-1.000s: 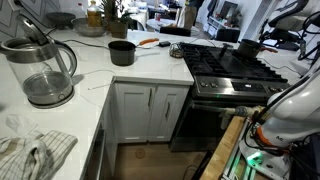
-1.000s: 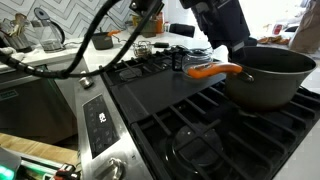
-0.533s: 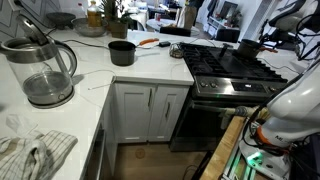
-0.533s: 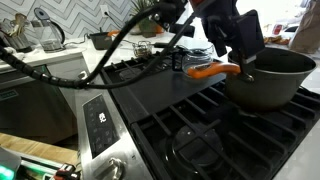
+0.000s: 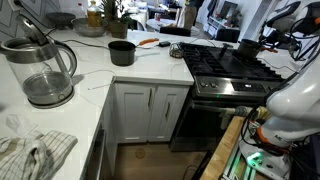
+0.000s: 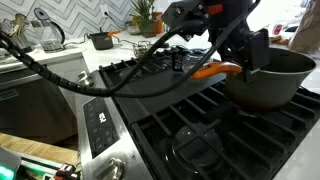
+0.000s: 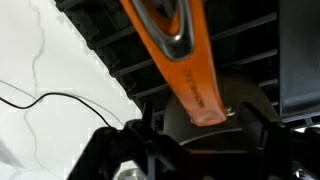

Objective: Remove the pot from the rear right plate onto the front left plate of the stove and spin the pot on the plate anticlockwise once

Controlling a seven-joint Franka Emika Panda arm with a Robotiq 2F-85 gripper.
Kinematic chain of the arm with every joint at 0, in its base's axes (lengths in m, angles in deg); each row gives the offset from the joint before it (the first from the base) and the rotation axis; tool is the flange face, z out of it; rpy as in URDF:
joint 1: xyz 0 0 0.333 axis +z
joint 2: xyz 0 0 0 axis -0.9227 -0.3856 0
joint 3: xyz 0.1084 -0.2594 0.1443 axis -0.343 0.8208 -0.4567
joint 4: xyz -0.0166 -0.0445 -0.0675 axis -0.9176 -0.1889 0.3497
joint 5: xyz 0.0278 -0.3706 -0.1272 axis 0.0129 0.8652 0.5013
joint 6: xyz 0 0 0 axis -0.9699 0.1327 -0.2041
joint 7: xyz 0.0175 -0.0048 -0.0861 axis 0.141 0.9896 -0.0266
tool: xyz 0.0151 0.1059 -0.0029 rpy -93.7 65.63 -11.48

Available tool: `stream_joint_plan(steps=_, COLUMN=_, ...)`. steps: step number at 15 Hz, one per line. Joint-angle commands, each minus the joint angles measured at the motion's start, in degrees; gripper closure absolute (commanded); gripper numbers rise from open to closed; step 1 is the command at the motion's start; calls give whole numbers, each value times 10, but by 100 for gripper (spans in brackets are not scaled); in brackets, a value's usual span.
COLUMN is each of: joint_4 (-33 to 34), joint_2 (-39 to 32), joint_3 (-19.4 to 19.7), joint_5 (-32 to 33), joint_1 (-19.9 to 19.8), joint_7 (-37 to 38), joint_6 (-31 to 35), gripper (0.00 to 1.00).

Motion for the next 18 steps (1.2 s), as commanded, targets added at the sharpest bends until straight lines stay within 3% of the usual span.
stream_joint_plan(steps=1, joint_4=41, joint_2=-29, joint_3=-22, joint_5=-18, joint_1=-25, joint_7=-14, joint_6=-23, gripper=44)
stream_joint_plan(steps=5, joint_4=57, joint_2=-37, joint_3=-38, joint_5=-19, joint_1=-35, joint_7=-20, joint_6=-39, gripper=77)
stream_joint_plan(steps=7, joint_4=63, joint_2=-40, joint_3=-44, joint_5=-18, joint_1=-37, joint_7=-24, joint_6=-47, gripper=78)
stream_joint_plan(steps=9, joint_4=69, joint_2=-42, joint_3=-47, joint_5=-17, joint_1=-38, joint_7=-23, joint_6=-57, gripper=66)
stream_joint_plan(steps=11, joint_4=74, joint_2=-45, joint_3=-49, joint_5=-16, joint_1=-41, joint_7=-25, joint_6=-66, gripper=64)
stream_joint_plan(steps=14, joint_4=77, joint_2=-48, joint_3=-52, joint_5=-13, joint_1=-43, joint_7=-27, joint_6=-72, gripper=48)
stream_joint_plan(steps=16, joint_4=80, joint_2=-51, joint_3=-52, joint_5=-11, joint_1=-43, joint_7=-26, joint_6=-80, gripper=50)
stream_joint_plan(steps=17, joint_4=81, joint_2=-52, joint_3=-52, joint_5=-10, joint_1=-43, joint_7=-26, joint_6=-86, gripper=42)
stream_joint_plan(steps=18, joint_4=81, joint_2=-53, joint_3=-52, joint_5=-10, joint_1=-43, joint_7=-26, joint_6=-85, gripper=47)
